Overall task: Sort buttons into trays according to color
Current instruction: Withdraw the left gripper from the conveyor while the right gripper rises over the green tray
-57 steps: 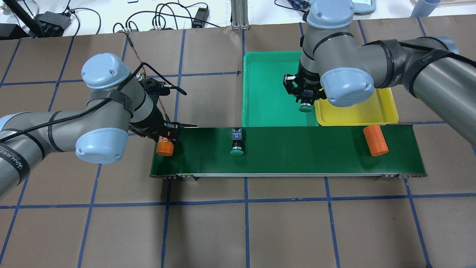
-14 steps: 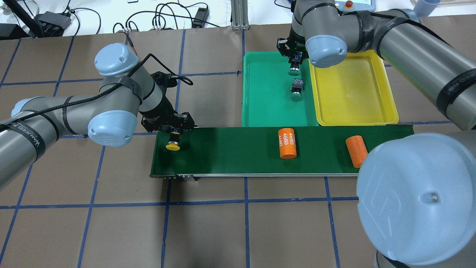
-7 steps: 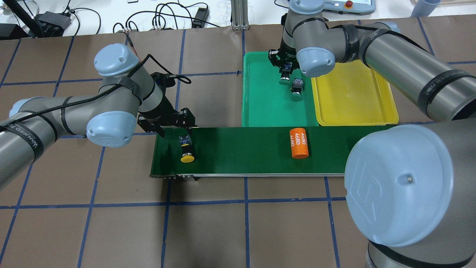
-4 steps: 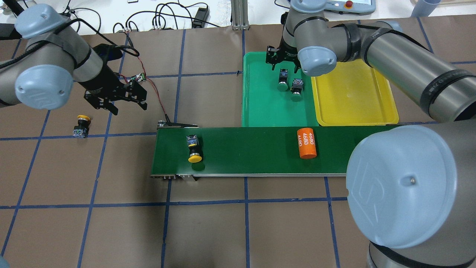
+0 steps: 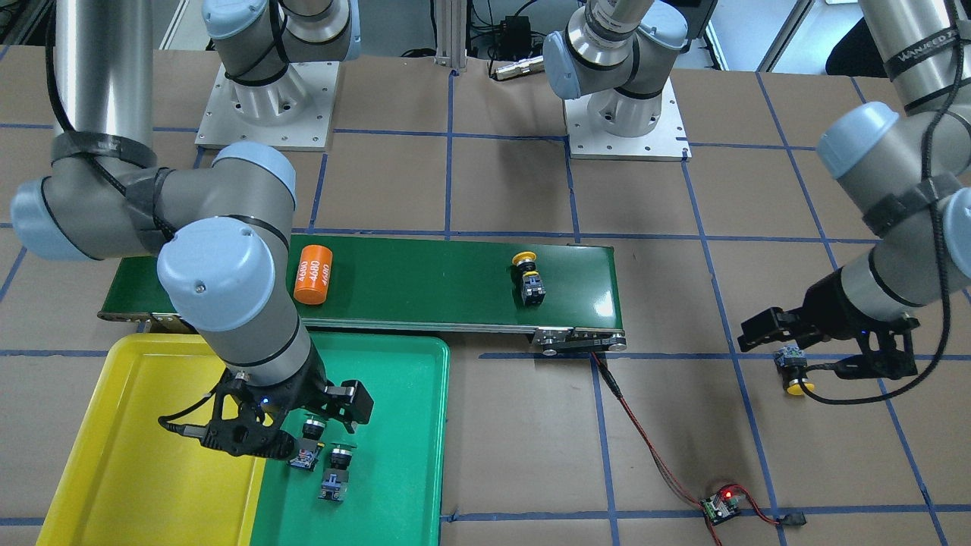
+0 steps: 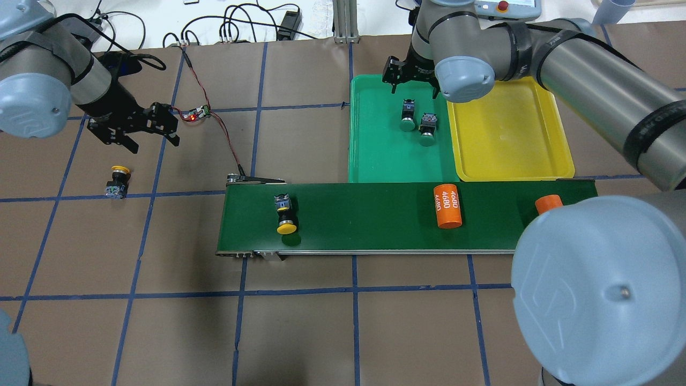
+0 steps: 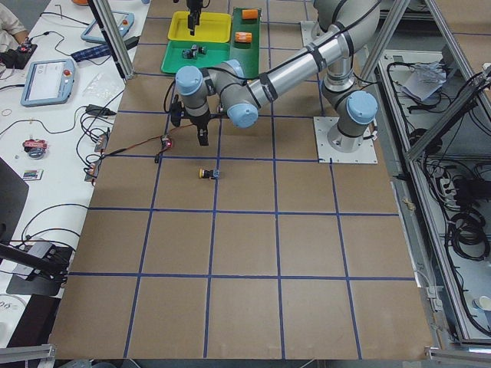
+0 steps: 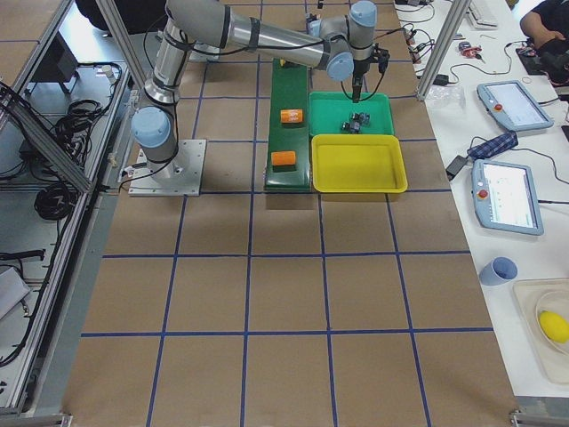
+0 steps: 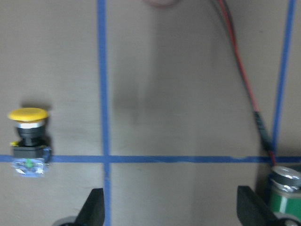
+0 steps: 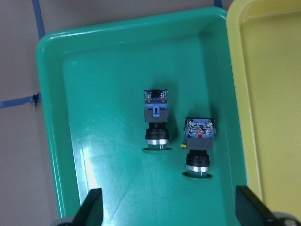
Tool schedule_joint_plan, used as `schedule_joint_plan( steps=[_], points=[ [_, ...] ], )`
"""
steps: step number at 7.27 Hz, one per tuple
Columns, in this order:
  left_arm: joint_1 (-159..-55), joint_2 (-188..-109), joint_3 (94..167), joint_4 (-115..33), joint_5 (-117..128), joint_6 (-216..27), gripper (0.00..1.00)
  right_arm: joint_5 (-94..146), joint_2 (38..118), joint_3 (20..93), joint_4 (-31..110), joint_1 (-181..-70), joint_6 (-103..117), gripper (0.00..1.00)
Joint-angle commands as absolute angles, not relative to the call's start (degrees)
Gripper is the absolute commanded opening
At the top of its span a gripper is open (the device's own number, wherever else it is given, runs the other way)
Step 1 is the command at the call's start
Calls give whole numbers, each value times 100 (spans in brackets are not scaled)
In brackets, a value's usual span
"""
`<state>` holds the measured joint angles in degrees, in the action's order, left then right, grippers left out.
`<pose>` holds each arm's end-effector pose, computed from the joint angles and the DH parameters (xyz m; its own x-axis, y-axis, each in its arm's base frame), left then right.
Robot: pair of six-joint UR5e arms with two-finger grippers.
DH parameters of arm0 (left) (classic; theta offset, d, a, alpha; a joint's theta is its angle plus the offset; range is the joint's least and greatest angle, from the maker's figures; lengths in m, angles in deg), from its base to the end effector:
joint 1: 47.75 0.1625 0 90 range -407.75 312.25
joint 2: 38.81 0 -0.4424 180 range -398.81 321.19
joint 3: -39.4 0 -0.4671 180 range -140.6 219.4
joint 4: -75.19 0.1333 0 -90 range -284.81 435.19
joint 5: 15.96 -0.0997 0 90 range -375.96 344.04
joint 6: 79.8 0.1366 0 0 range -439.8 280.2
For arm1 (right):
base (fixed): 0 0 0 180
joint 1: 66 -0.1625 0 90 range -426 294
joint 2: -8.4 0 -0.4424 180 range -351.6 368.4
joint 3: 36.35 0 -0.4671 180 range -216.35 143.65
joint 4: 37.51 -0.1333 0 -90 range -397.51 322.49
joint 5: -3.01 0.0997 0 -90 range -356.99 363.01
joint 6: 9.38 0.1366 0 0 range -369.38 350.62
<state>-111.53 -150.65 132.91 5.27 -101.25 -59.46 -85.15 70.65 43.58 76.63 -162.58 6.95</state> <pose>0.1679 -0.6680 0.2284 -0.9881 -0.1087 0.1086 -0.1029 0.9930 0.0577 0.2245 -0.7446 0.2877 -0.9845 0.1642 -0.0623 0.1698 0.9805 -0.0990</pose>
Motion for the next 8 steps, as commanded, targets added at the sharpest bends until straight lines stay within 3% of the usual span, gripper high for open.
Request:
schedule_joint_plan(
  steps=[1, 6, 7, 8],
  points=[
    [-10830, -15638, 13283, 1213, -10183, -5555, 100, -8549, 7474, 4424, 6878, -16268, 741, 100],
    [-10549, -16018, 13713, 1807, -10482, -5440, 96, -8567, 8616, 5469, 6726, -16268, 750, 100],
    [-10549, -16036, 13809, 1824, -10482, -5440, 84, -8567, 8680, 5505, 6630, -16268, 750, 100],
    [-10558, -16045, 13810, 1833, -10673, -5423, 59, -8567, 8680, 5506, 6594, -16268, 750, 100]
  ],
)
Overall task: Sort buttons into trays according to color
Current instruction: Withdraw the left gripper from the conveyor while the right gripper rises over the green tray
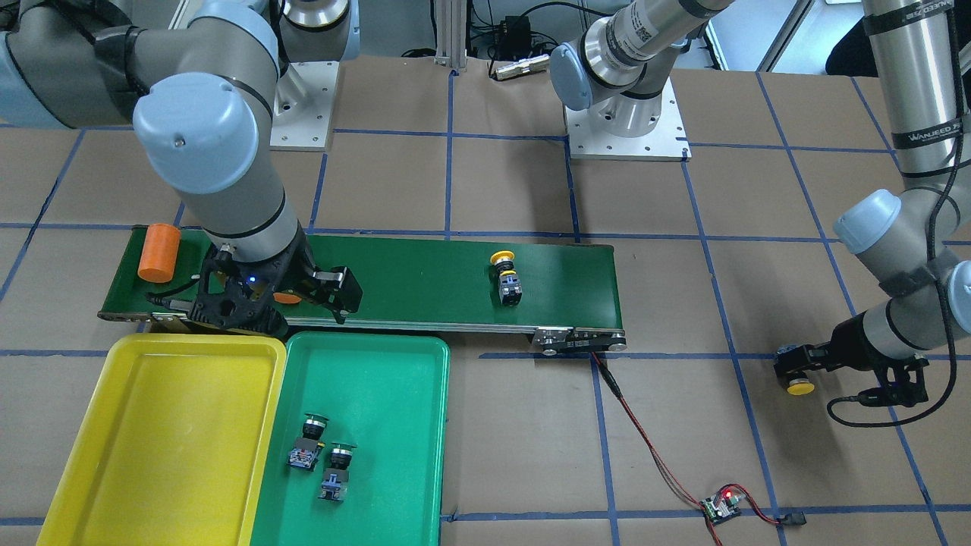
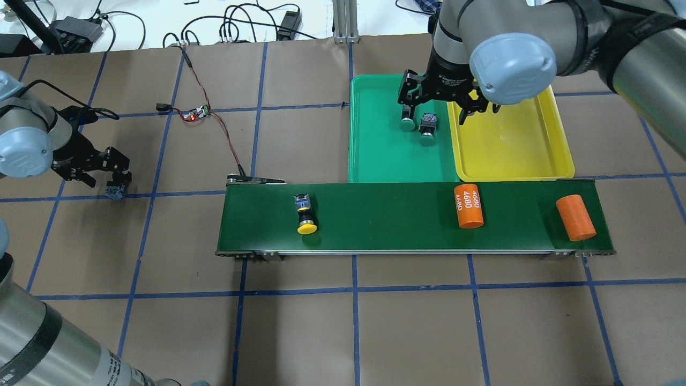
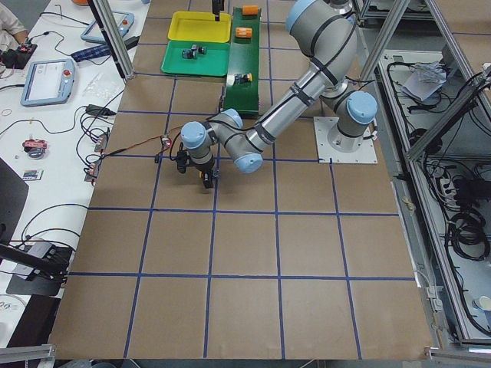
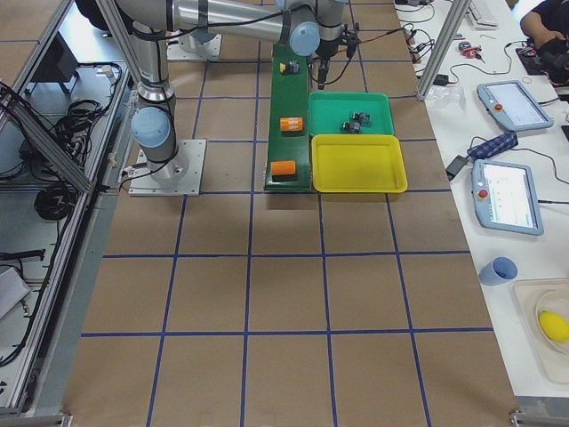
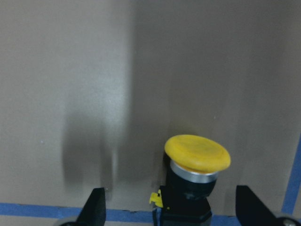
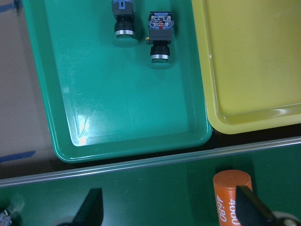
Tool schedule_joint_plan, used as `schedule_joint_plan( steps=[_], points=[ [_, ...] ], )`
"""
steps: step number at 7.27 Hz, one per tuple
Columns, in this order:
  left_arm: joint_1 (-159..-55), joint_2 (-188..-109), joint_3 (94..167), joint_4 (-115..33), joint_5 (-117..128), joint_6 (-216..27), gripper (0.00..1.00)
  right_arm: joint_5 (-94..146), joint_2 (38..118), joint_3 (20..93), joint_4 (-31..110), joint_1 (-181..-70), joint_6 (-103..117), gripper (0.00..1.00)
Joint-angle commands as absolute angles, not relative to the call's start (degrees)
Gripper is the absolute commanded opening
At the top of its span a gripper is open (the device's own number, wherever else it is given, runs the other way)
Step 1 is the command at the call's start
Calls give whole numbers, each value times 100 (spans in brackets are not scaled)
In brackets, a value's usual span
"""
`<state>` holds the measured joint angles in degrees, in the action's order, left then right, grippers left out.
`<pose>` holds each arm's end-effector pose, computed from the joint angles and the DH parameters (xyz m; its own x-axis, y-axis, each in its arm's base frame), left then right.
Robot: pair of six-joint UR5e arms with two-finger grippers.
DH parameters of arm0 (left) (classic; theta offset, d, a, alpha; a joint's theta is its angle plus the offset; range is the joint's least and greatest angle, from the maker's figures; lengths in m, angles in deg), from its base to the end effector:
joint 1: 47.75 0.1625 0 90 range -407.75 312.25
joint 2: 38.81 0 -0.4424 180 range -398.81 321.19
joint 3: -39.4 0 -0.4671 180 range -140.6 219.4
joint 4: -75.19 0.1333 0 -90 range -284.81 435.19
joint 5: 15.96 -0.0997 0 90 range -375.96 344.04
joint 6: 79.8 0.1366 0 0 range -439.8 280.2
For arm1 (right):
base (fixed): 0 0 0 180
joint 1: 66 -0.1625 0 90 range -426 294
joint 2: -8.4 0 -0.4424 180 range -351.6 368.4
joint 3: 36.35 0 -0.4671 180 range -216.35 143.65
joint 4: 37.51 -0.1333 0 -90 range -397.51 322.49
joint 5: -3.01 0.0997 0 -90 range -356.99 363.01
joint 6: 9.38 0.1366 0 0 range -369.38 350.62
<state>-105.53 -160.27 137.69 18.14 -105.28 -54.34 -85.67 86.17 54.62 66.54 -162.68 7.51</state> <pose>0.2446 -0.6412 0.0938 -0.9907 -0.1213 0.0615 -0.1147 0.9882 0.1018 0.2112 -0.6299 0.3531 -0.9839 0.1769 -0.0264 0.1772 0.9841 -0.0075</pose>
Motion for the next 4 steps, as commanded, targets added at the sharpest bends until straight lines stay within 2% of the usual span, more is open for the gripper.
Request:
schedule_joint_plan(
  steps=[1, 2, 3, 4],
  points=[
    [-10593, -16001, 13819, 1833, -10771, -5423, 42, -8558, 8698, 5514, 6507, -16268, 767, 100],
    [-10619, -15896, 13845, 1798, -10772, -5423, 22, -8549, 8698, 5514, 6489, -16294, 863, 100],
    [-10645, -15817, 13863, 1702, -10755, -5414, 8, -8532, 8680, 5558, 6497, -16398, 1064, 100],
    [-10654, -15712, 13959, 1614, -10737, -5414, 1, -8558, 8645, 5645, 6506, -16530, 1223, 100]
  ],
)
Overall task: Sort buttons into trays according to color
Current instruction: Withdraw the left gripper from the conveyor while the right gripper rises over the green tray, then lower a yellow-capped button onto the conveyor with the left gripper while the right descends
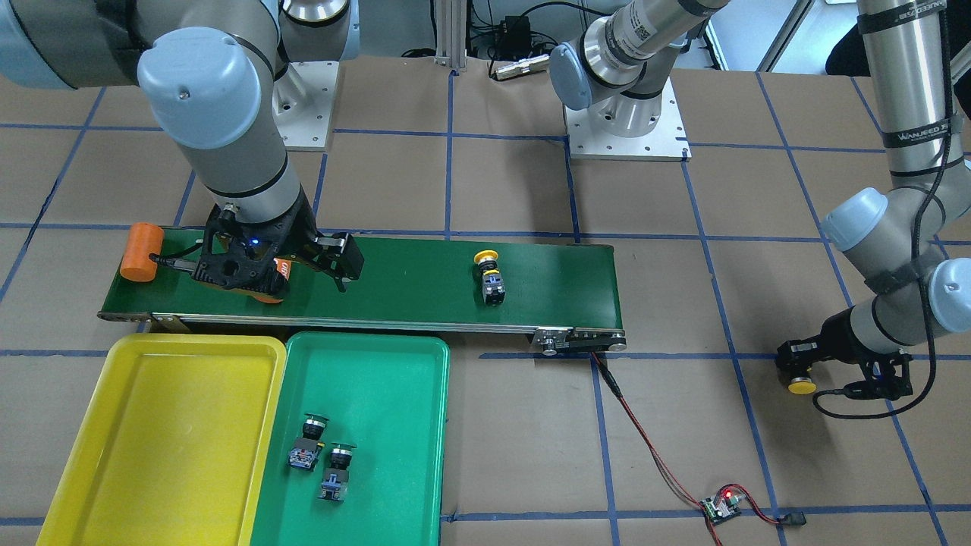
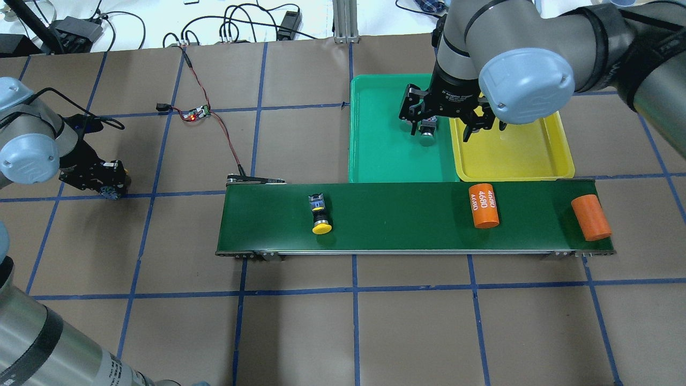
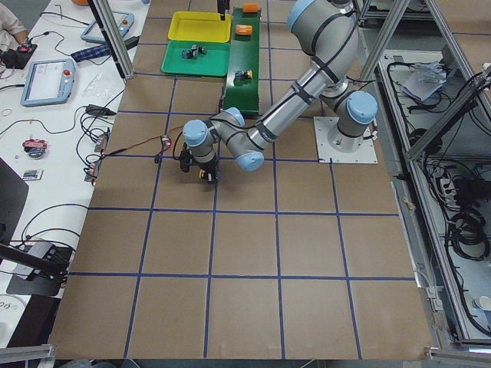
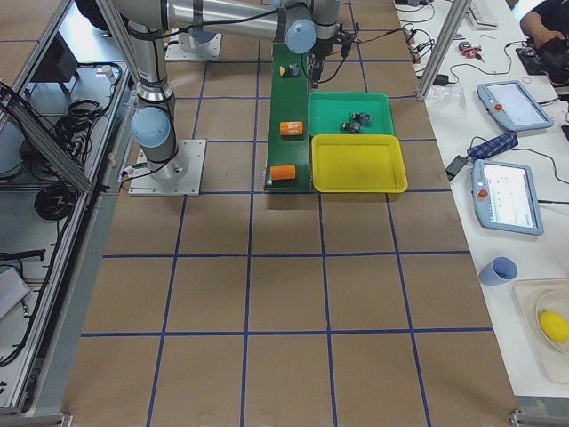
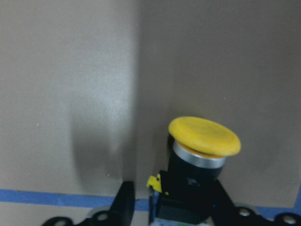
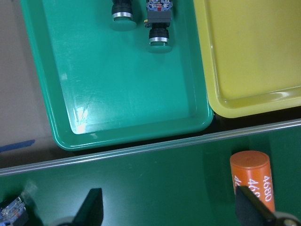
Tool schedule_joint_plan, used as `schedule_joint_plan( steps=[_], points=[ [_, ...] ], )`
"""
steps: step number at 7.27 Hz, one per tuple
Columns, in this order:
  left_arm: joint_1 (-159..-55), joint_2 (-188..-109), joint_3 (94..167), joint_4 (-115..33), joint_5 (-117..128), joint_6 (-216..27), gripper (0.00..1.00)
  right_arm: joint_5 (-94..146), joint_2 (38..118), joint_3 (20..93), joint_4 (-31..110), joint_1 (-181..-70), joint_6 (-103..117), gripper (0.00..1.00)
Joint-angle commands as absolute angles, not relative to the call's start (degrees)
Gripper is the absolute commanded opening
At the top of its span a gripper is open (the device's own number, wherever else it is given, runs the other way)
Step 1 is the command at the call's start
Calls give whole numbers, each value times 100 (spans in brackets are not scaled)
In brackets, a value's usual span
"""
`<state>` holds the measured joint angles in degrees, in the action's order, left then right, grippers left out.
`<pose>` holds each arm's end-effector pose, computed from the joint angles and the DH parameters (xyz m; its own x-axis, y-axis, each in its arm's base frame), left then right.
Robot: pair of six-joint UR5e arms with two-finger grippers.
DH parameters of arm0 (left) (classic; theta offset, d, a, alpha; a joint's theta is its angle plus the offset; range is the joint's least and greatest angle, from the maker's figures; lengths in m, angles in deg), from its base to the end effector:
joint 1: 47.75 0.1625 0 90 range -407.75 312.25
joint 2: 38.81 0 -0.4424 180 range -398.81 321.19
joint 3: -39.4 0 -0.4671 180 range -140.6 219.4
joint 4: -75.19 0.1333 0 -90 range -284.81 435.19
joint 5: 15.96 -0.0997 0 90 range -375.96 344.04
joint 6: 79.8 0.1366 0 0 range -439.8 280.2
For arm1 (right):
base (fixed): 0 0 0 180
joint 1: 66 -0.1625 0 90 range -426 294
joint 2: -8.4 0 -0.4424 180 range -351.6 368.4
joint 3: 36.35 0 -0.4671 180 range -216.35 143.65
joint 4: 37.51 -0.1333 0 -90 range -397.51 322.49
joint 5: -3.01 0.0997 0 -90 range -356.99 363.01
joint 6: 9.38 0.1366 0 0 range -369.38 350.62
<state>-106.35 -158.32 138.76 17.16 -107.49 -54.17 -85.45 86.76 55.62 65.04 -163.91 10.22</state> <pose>0.2354 -0.6344 0.1068 -0.9945 -0.1006 0.0281 -0.0965 0.9881 0.1198 0.2238 -0.6155 0.3475 -0.9790 0.2031 -0.0191 0.2025 0.9789 0.0264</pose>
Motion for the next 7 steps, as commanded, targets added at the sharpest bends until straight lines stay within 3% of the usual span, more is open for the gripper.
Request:
schedule_joint_plan(
  steps=[1, 5, 7],
  points=[
    [-10663, -15502, 14064, 1535, -10728, -5414, 1, -8523, 8645, 5751, 6523, -16566, 1233, 100],
    [-12029, -14254, 14196, 400, -10254, -6120, 1, -8444, 8567, 5901, 6603, -17022, 1233, 100],
    [-12700, -13884, 14949, 889, -10253, -7193, 0, -8470, 8504, 5910, 6594, -17015, 1164, 100]
  ],
)
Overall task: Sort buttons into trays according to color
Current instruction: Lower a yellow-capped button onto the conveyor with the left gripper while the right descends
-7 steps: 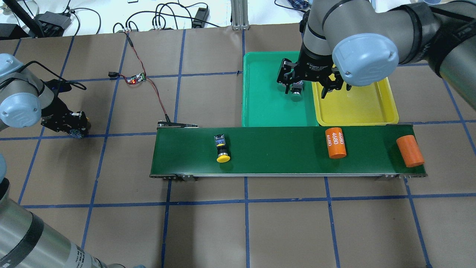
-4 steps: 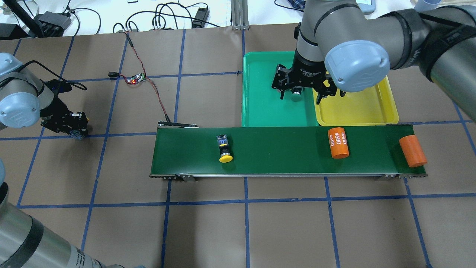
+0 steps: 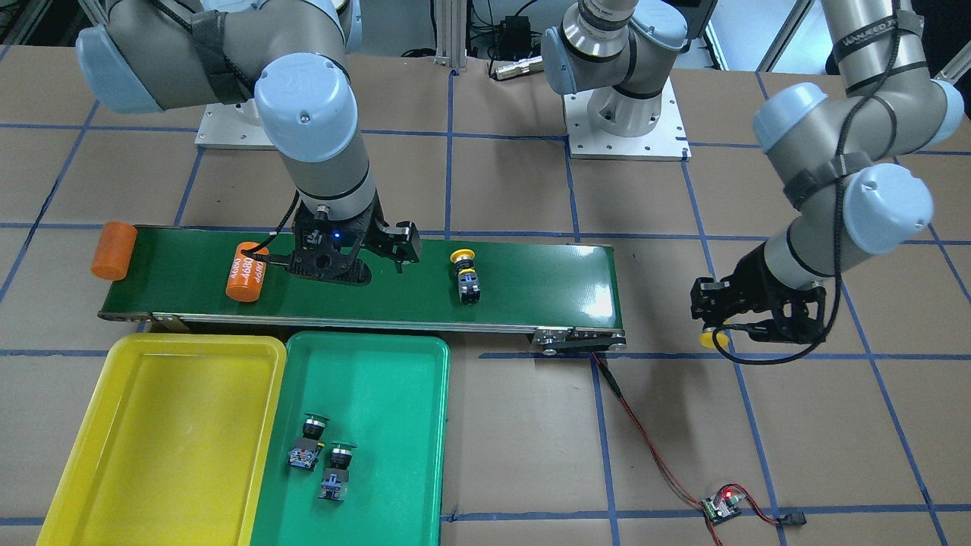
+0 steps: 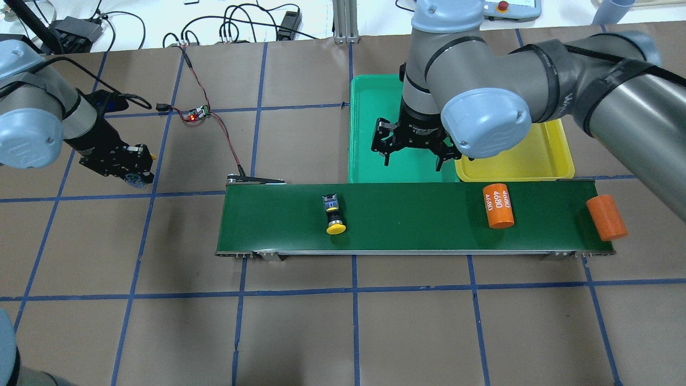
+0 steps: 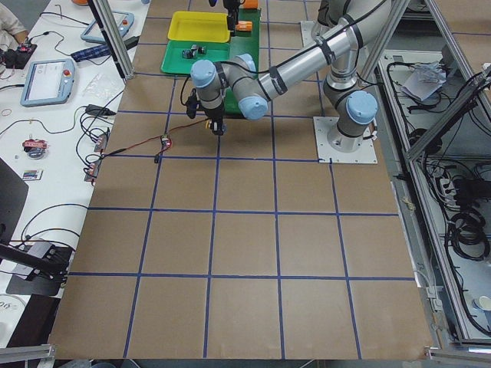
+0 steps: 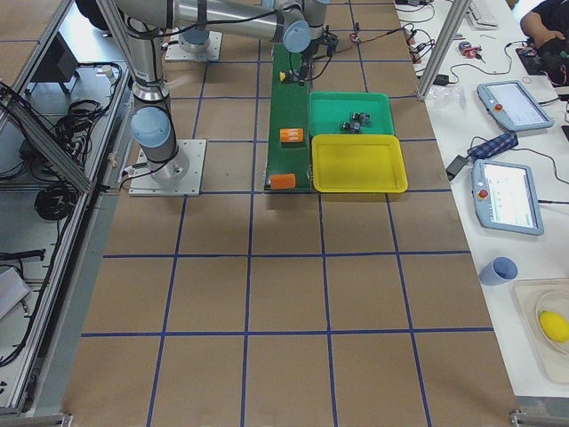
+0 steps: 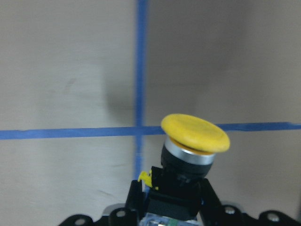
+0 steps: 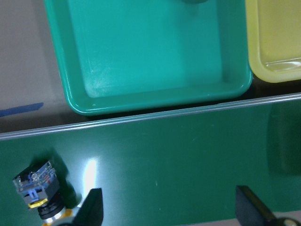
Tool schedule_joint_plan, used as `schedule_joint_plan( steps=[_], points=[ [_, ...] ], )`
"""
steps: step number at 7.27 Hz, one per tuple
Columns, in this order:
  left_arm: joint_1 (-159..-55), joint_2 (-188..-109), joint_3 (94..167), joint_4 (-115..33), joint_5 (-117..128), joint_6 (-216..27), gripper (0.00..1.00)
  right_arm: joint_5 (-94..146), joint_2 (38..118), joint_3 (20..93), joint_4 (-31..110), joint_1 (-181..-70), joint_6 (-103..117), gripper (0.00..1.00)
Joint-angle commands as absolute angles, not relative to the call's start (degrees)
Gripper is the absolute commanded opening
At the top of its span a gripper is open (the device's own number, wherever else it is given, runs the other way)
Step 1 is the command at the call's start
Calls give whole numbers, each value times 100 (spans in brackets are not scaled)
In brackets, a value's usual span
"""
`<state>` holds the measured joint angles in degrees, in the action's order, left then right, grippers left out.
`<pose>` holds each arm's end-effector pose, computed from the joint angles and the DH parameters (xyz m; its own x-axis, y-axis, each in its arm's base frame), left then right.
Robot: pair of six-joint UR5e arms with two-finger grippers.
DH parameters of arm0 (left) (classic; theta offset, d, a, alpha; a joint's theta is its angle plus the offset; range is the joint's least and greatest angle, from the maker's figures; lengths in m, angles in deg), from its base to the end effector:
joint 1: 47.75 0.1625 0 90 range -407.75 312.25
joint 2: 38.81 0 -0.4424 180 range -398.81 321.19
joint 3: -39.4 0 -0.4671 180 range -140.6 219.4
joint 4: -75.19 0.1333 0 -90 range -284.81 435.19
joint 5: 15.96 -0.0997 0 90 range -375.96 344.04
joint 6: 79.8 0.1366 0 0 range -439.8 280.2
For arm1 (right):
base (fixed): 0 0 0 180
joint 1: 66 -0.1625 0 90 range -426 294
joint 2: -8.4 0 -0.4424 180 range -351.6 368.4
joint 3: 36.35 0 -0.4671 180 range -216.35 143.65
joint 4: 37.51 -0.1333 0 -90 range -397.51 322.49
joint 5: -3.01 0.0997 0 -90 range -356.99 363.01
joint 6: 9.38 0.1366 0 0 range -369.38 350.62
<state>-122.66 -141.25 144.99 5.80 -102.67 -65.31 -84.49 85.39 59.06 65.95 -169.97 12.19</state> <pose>0.0170 -0.6053 0.2269 -0.9960 -0.0190 0.0874 -0.0092 0.9938 0.1108 0.2873 -0.5780 0.3014 -0.9909 0.1345 -0.0086 0.1331 0.9864 0.0964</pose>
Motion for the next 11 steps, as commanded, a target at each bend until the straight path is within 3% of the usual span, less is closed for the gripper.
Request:
schedule_joint_plan(
  steps=[1, 3, 9, 10, 11],
  points=[
    [-12824, -13804, 15371, 1449, -10253, -7485, 0, -8470, 8504, 5901, 6603, -16954, 1171, 100],
    [-13210, -13821, 15831, 2156, -10271, -8004, 0, -8514, 8504, 5892, 6603, -16848, 1163, 100],
    [-13983, -13680, 15762, 2026, -10262, -8972, 0, -8540, 8522, 5901, 6603, -16839, 1180, 100],
    [-14090, -13715, 15770, 2052, -10288, -8999, 12, -8549, 8531, 5901, 6594, -16839, 1180, 100],
    [-14100, -13759, 15770, 2113, -10271, -9000, 96, -8549, 8531, 5892, 6594, -16839, 1180, 100]
  ],
)
